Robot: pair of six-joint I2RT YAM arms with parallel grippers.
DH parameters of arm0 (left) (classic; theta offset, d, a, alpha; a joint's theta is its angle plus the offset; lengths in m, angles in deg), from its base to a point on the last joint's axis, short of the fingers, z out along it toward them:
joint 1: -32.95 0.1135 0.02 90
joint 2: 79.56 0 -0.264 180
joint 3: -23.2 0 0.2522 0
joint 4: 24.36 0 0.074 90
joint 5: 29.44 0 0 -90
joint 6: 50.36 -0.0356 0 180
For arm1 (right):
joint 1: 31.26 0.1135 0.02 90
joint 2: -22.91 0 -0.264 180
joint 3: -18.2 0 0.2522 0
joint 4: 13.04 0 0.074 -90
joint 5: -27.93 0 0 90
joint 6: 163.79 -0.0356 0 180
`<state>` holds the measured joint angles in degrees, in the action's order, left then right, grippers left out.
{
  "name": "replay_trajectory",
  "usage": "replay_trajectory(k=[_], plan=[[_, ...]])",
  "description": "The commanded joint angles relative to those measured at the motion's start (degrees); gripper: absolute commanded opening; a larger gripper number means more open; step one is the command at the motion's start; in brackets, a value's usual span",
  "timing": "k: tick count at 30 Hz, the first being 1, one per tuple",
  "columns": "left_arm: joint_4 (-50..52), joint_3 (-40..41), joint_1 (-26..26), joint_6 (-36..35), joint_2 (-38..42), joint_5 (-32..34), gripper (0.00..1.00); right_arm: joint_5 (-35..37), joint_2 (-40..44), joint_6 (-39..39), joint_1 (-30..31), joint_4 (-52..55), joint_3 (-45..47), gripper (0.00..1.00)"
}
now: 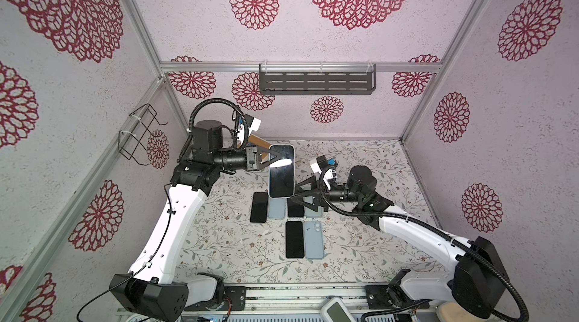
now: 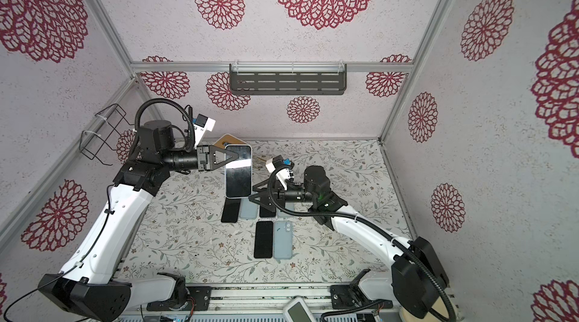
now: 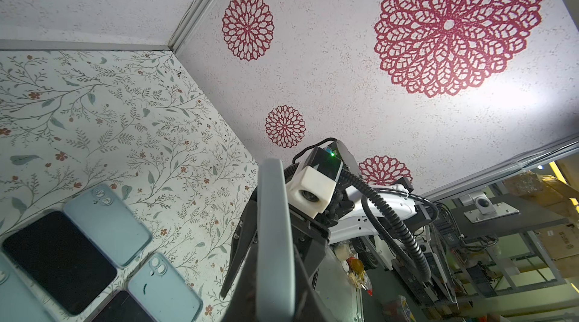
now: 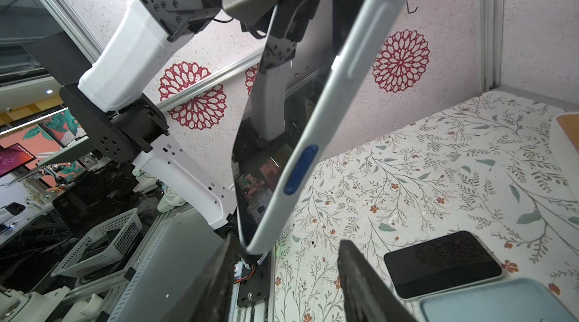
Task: Take the phone out of the phone case
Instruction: Remove the phone case from the phone.
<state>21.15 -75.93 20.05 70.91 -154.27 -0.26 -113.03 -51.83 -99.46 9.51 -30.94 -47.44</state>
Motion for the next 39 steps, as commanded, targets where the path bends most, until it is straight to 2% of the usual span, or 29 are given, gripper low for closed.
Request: replay_trajectory(k=[1,13,19,33,36,39], plan=[[-3.71,-0.35,-0.45,0.20,-0.15,-1.41,0.00,-1.88,0.12,-2.05,0.27,-5.69,-1.88,0.49],[-5.02,0.11,-0.40,1.63,-0.95,0.23,0.00,-3.57,-1.32,-5.83,0.27,-11.23,-0.97,0.24],[-7.52,0.76,0.14,5.98,-2.73,2.61,0.00,-4.13,-1.57,-8.04,0.31,-15.82,0.51,0.11],[-17.98,5.63,0.43,20.74,-8.03,6.13,0.00,-3.54,-0.85,-5.05,0.27,-21.31,1.13,0.04],[-19.59,7.02,-0.37,22.73,-9.42,6.68,0.00,-3.22,-1.34,-2.41,0.12,-22.05,0.52,0.03],[-25.52,9.34,-2.17,27.39,-10.28,6.50,0.00,-3.53,-2.50,-1.02,-0.08,-22.86,-1.04,0.01]])
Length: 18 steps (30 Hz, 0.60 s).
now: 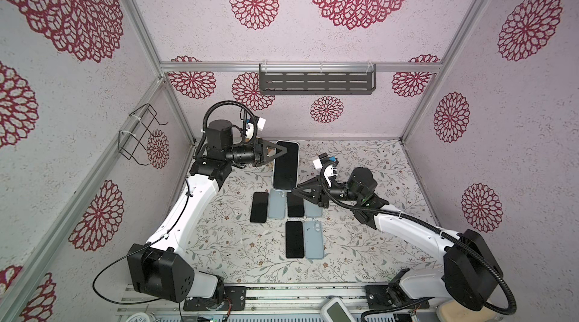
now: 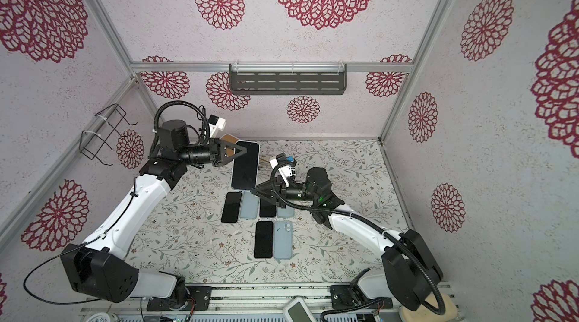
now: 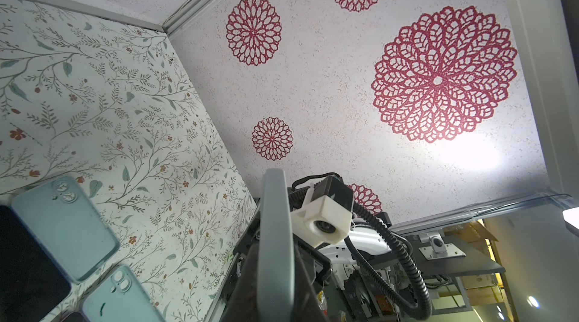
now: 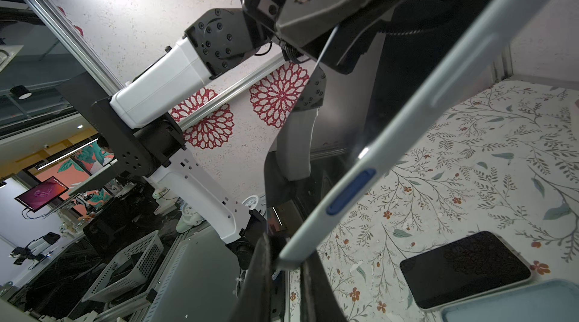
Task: Take the phone out of the phone case
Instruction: Remove the phone case from the phone.
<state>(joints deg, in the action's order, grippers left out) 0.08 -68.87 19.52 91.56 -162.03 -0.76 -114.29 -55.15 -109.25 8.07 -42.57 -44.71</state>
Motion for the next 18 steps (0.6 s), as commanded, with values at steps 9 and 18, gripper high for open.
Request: replay_trajectory(k=[9,18], plan=[[-7.24,3.62,-6.21,9.06,-5.36,8.21,0.00,-0.86,-0.79,11.53,-0.38,-13.74,-6.12,0.00],[-12.78,7.18,-7.22,12.65,-4.95,9.37,0.00,1.98,-1.13,11.78,-1.62,-14.36,-5.86,0.00]])
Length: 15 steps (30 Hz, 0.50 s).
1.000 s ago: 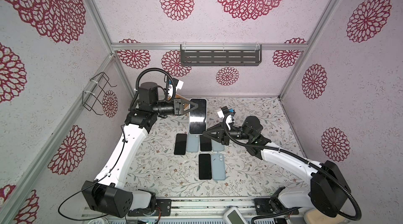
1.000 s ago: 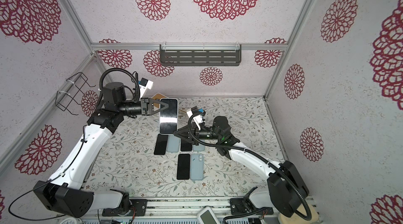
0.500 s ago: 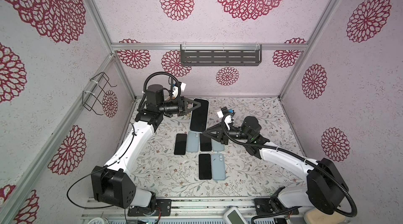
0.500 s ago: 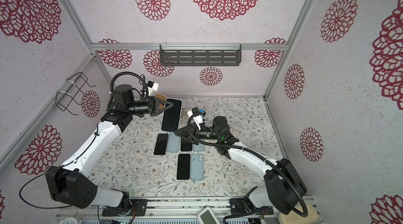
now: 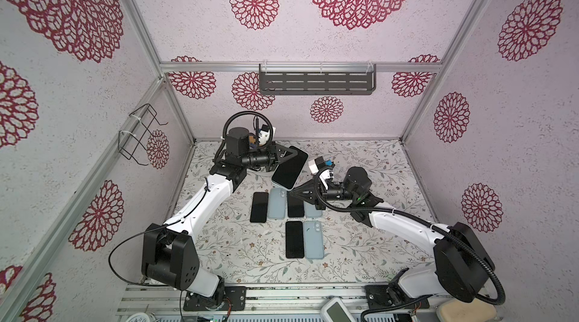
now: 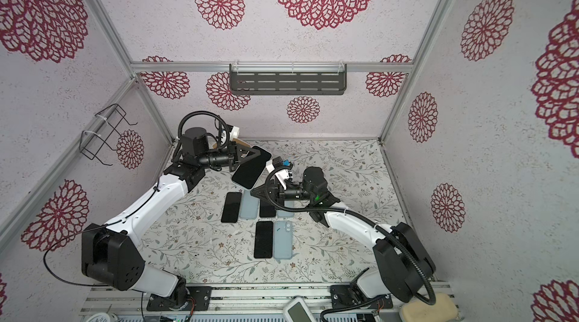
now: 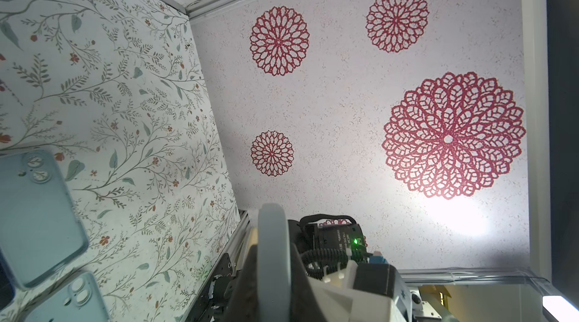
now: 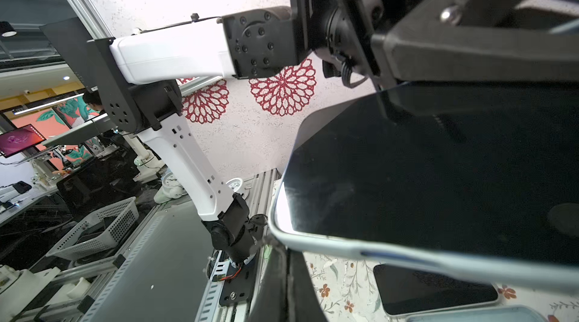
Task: Take the phone out of the phone case
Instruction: Remove the phone case from the phone.
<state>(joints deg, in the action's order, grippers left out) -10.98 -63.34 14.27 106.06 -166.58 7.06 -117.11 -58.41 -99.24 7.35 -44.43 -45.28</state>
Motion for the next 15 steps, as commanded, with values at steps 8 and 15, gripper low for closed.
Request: replay_trajectory(k=[8,15], plan=[[-13.60,3.62,0.90,4.13,3.35,2.35,0.00,4.39,3.94,-7.13,-1.22,-21.97,2.84,0.38],[-22.10,2.55,0.60,8.08,3.13,2.36,0.00,4.03,1.43,-16.25,-1.10,-28.83,3.66,0.52]])
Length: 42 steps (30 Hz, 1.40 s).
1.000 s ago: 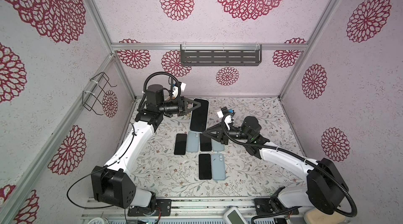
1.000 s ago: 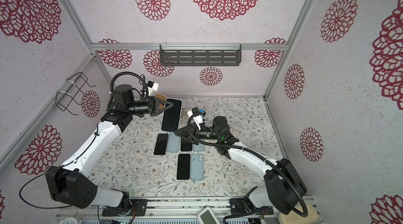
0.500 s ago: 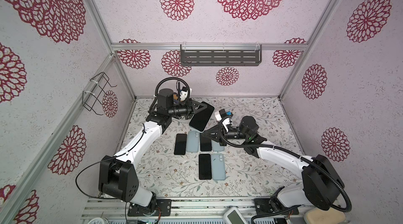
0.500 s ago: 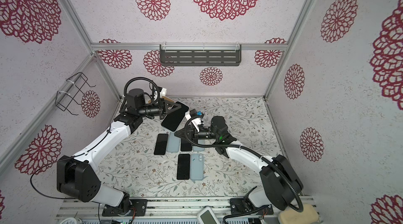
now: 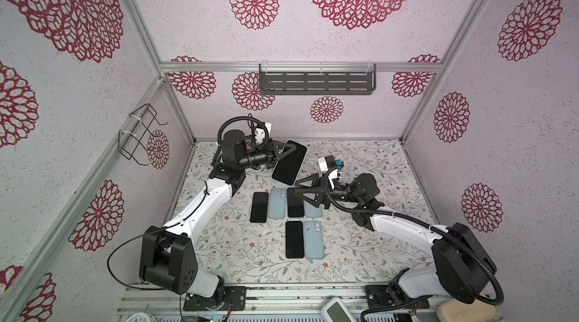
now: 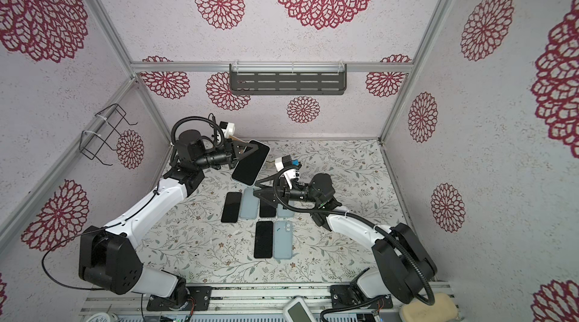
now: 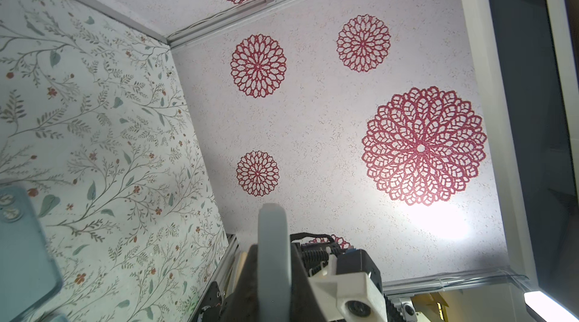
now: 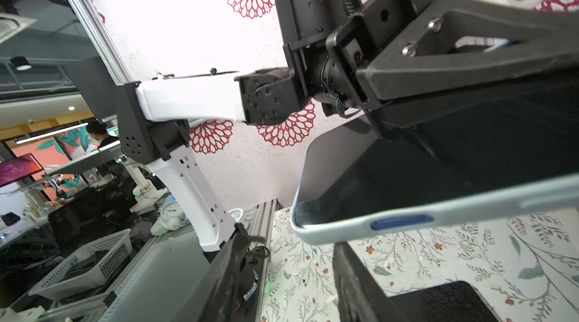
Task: Take the phone out of the phone case
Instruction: Remove the phone case from the phone.
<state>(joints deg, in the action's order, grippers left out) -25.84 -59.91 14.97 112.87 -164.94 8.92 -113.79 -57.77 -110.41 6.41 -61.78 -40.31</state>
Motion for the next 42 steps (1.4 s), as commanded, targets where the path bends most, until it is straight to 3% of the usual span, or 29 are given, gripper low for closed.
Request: replay_trajectory(k=[1,12,28,36,40,42], plan=[[-7.76,-0.88,-0.19,1.47,1.44,0.48,0.00,0.66,0.41,-5.91,-0.14,-12.34,-1.38,0.52],[-9.28,-0.53,-1.38,1.48,1.64,1.27,0.00,0.36,-4.20,-10.62,0.12,-14.57,-5.10,0.54],[-8.67,-1.28,-1.48,2.35,0.62,2.63,0.00,0.96,-4.89,-9.69,0.19,-14.89,-5.07,0.21],[-1.78,-2.56,-2.96,0.56,0.60,4.53,0.00,2.73,-4.55,-5.17,0.03,-10.89,-5.57,0.06],[2.54,-3.11,-4.43,-2.93,1.63,5.99,0.00,2.10,-5.23,-6.19,-0.47,-10.50,-7.25,0.08],[1.82,-2.65,-4.20,-2.74,2.25,6.19,0.00,1.72,-5.77,-8.76,-0.66,-13.56,-6.90,0.26]])
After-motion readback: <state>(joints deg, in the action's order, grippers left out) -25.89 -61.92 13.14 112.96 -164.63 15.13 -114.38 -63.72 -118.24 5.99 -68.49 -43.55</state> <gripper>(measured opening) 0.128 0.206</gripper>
